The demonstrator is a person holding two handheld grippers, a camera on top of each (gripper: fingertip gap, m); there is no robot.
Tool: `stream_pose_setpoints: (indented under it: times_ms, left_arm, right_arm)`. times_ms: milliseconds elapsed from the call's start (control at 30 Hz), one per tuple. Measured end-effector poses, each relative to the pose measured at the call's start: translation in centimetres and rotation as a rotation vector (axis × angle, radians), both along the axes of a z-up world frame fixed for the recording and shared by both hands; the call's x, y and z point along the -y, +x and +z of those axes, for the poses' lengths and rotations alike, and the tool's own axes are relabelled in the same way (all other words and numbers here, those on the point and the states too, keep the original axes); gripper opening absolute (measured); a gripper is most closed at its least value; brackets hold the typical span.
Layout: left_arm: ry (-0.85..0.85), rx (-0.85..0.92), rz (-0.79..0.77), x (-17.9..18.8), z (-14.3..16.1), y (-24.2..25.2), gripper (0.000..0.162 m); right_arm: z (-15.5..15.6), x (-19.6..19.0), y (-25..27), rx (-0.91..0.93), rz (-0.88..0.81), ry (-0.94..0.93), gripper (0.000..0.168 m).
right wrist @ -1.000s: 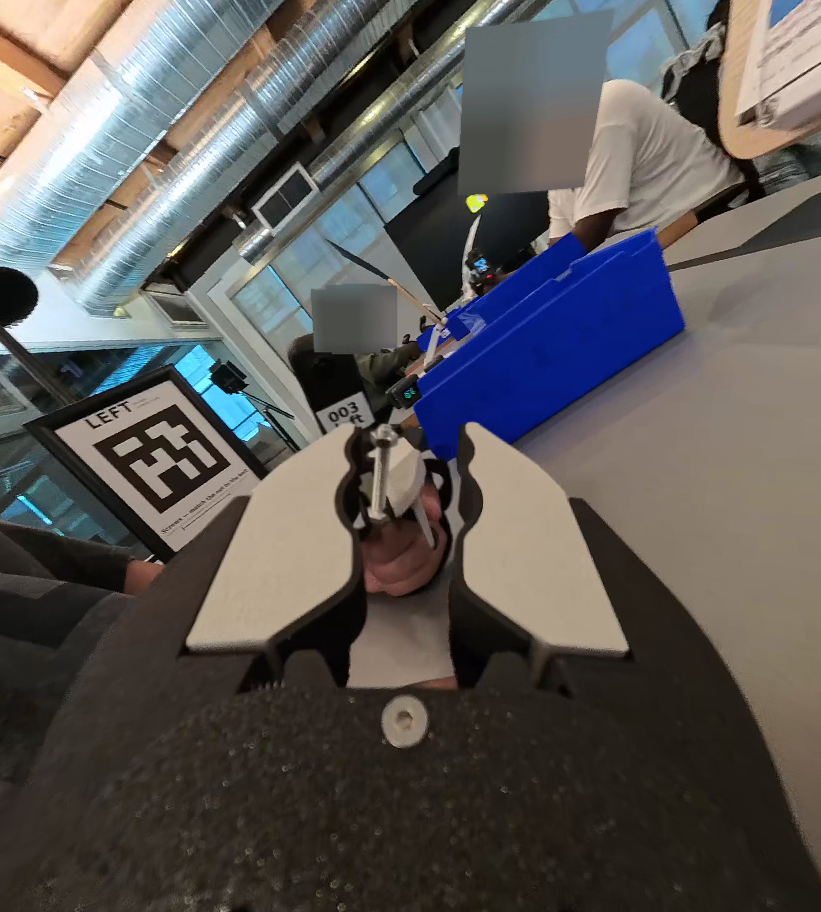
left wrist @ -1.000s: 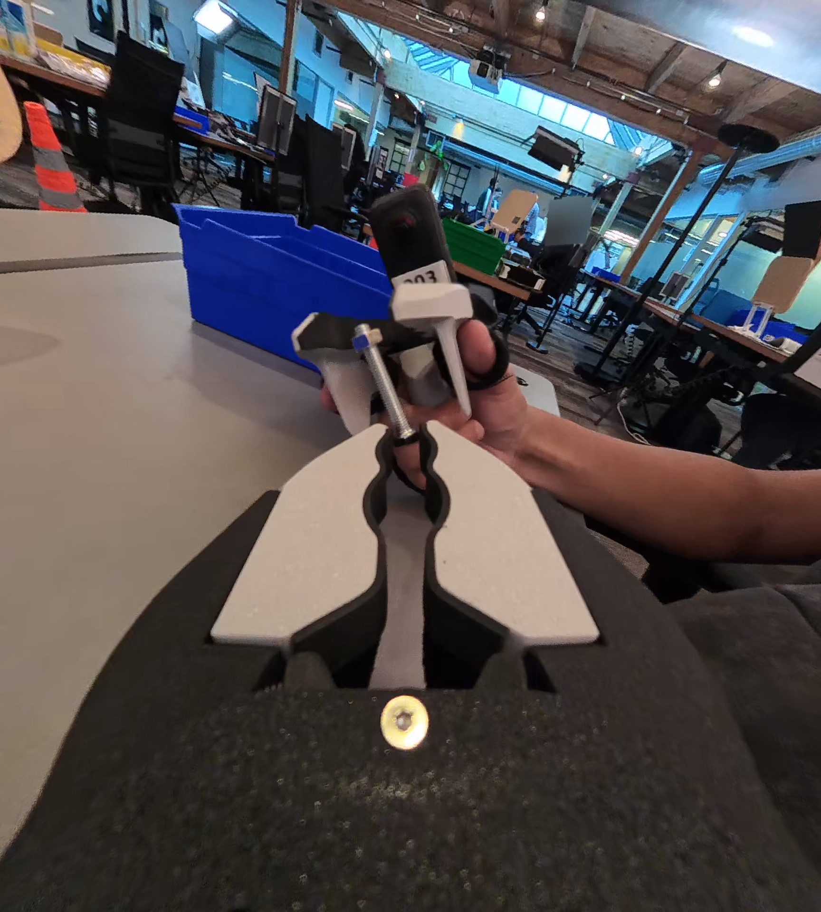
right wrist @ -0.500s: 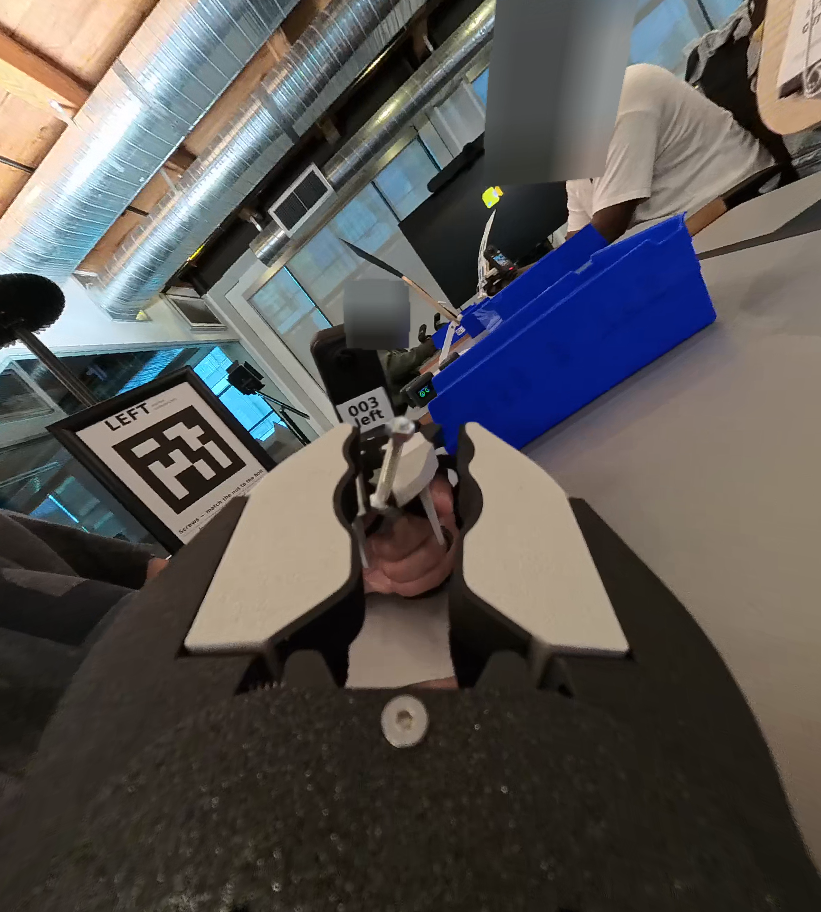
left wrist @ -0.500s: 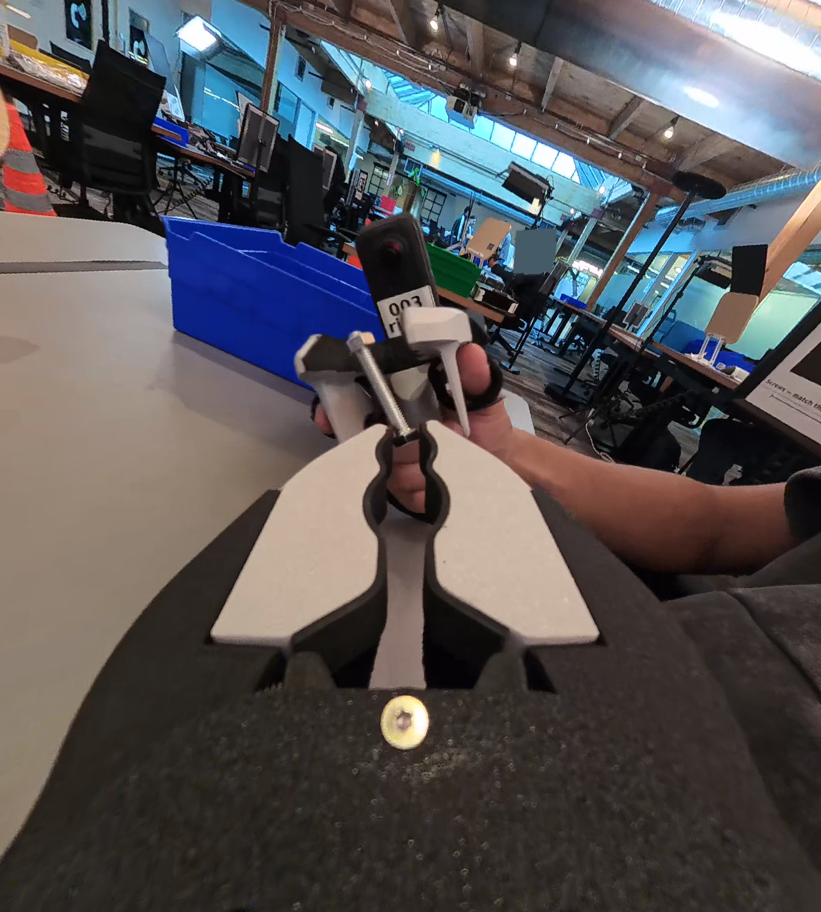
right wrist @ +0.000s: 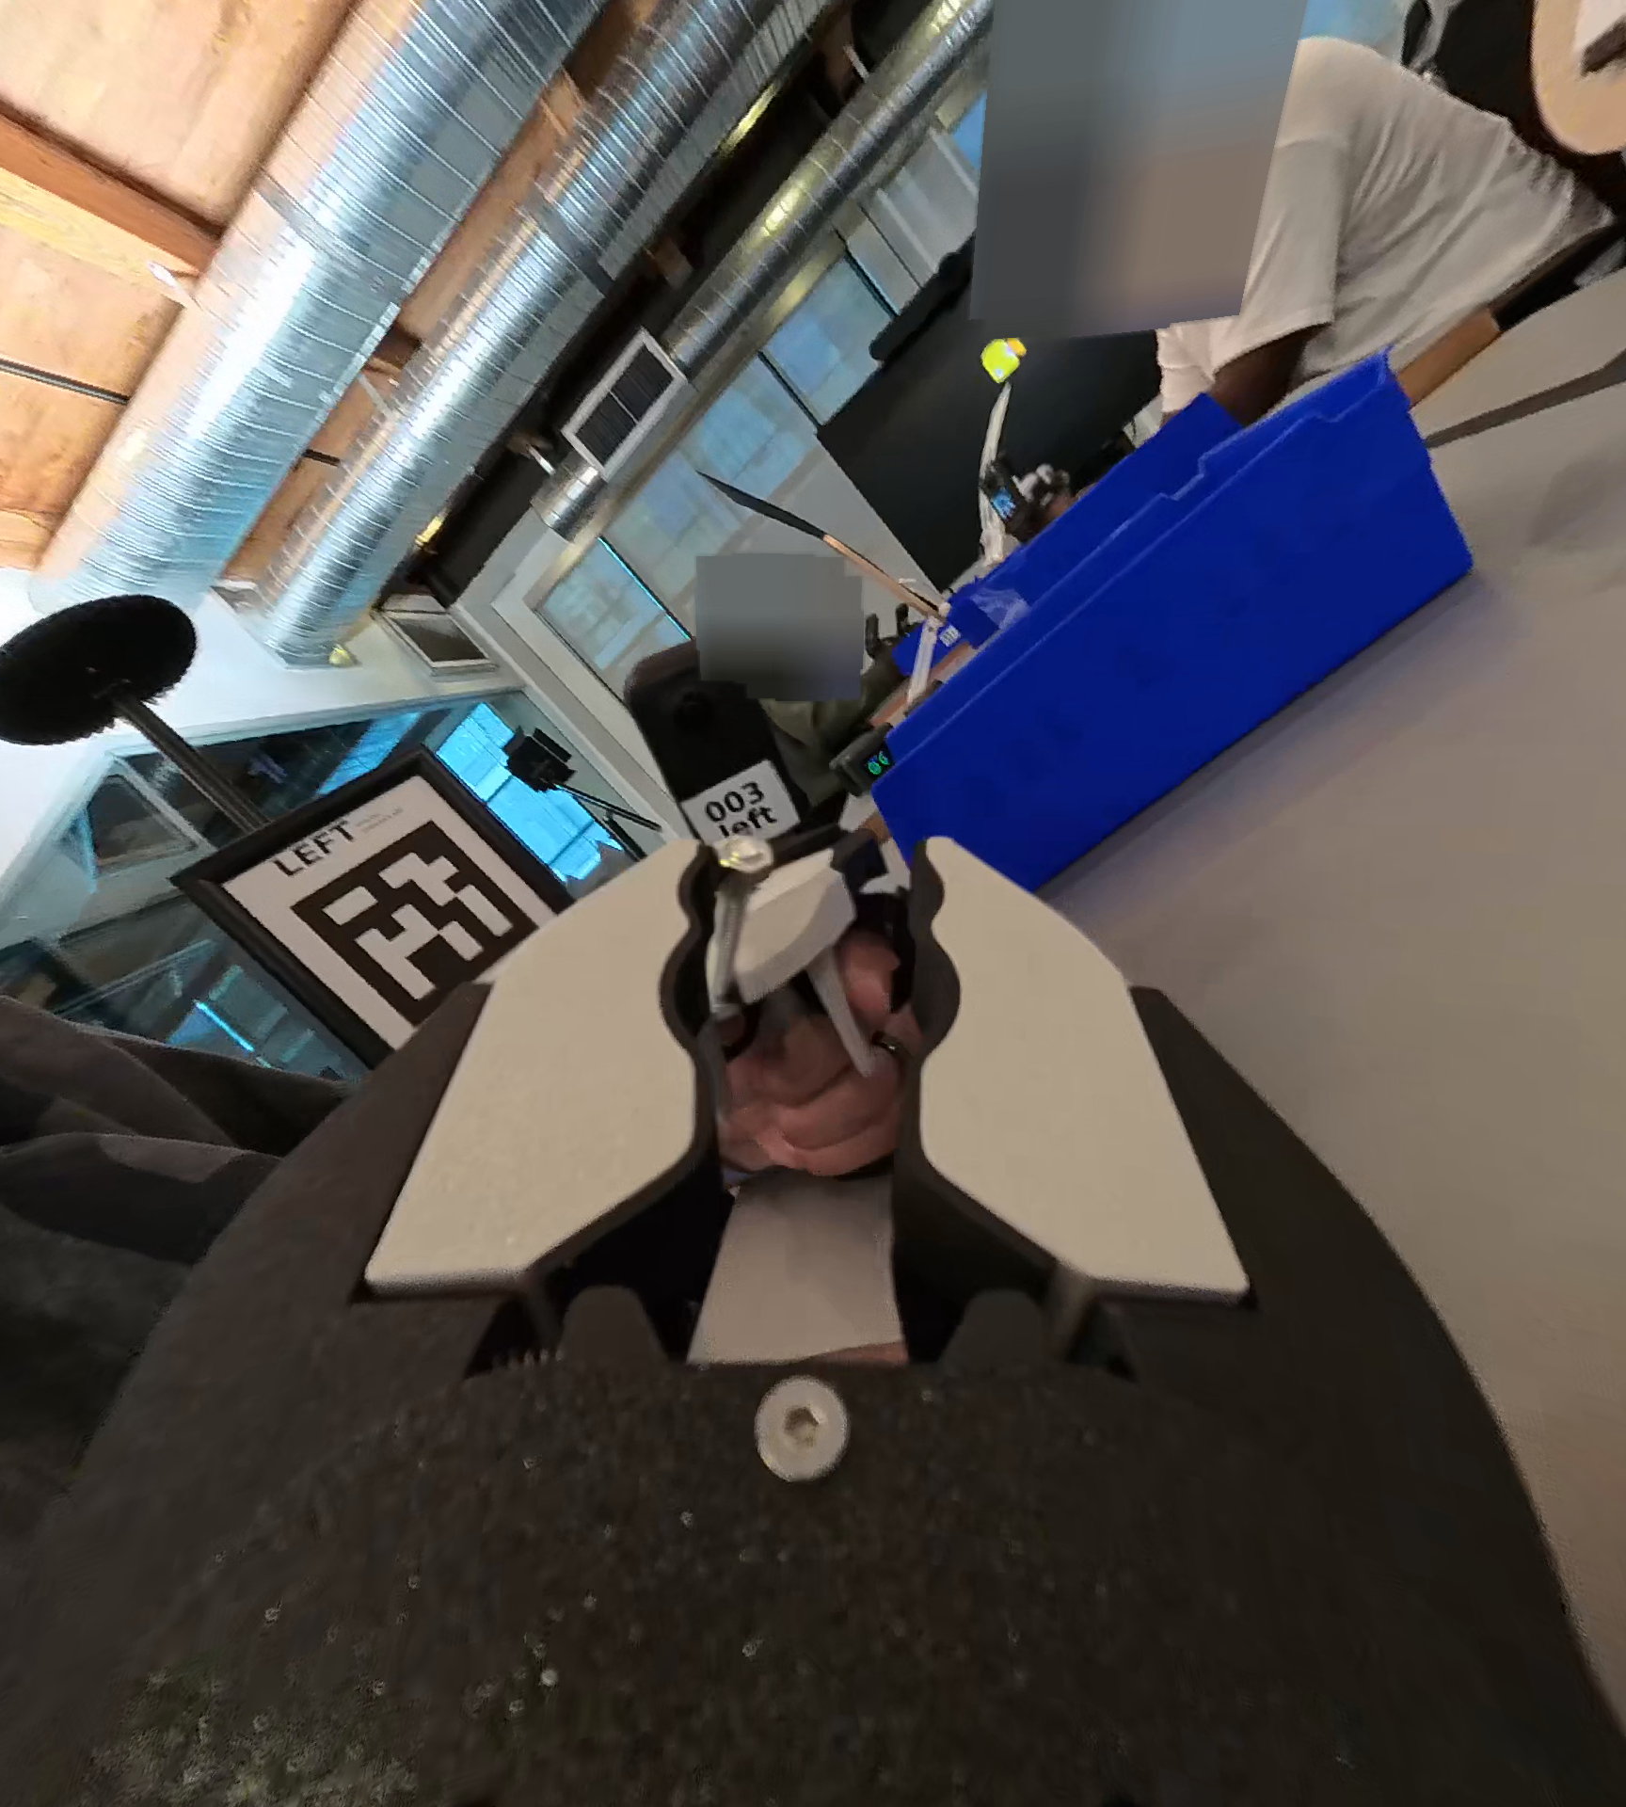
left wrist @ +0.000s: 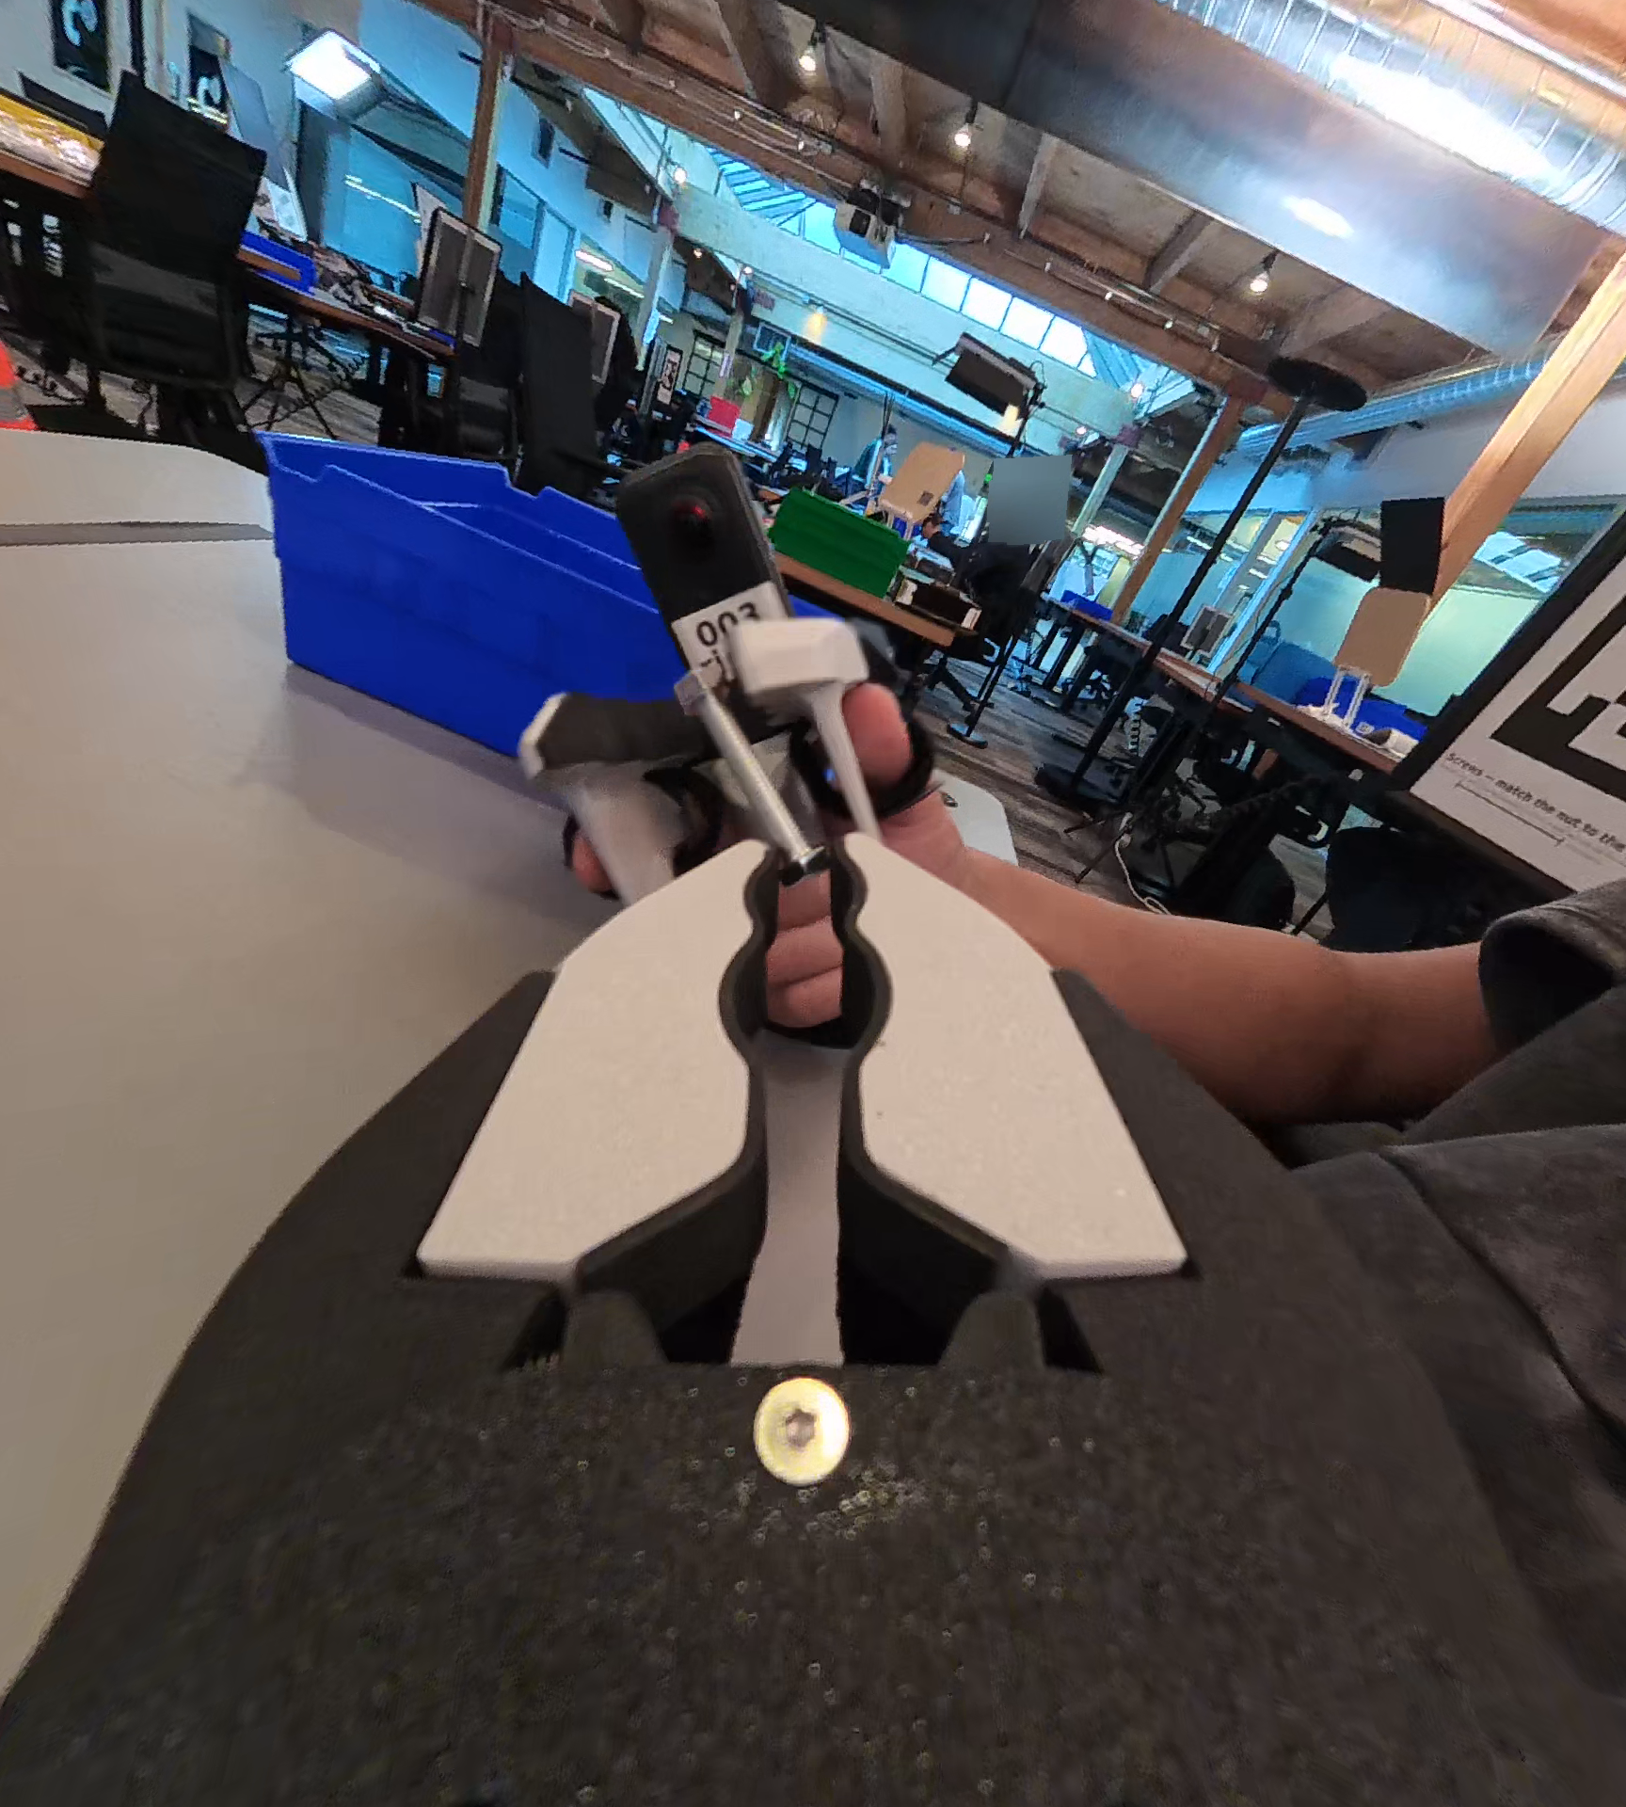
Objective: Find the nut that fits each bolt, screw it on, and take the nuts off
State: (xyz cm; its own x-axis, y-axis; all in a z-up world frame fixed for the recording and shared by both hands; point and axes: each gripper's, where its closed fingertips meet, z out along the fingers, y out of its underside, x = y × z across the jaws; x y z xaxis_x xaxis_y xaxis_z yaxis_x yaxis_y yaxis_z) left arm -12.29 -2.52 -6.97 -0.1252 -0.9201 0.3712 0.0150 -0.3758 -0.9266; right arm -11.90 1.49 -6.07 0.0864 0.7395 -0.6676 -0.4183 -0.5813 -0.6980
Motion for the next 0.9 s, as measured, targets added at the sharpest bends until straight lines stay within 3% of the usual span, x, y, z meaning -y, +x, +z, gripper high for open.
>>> stream_pose_setpoints:
  times_ms: [167, 367, 600, 900]
  left_arm:
    - [-0.034, 0.072, 0.01, -0.5, 1.3, -1.0, 0.009]
    - [-0.011, -0.021, -0.006, -0.3, -0.4, -0.4, 0.009]
    - [-0.024, 0.051, 0.004, -0.5, 1.1, -1.3, 0.009]
    - [0.007, -0.03, -0.029, 0.3, -0.3, -0.5, 0.009]
  right_arm:
    - [-0.3, -0.3, 0.6, 0.003, -0.021, -0.012, 0.035]
    - [0.5, 0.3, 0.2, -0.033, 0.014, 0.01, 0.038]
    - [-0.3, -0.2, 0.6, 0.01, -0.015, -0.014, 0.035]
    - [-0.2, 0.3, -0.3, 0.006, 0.022, -0.008, 0.036]
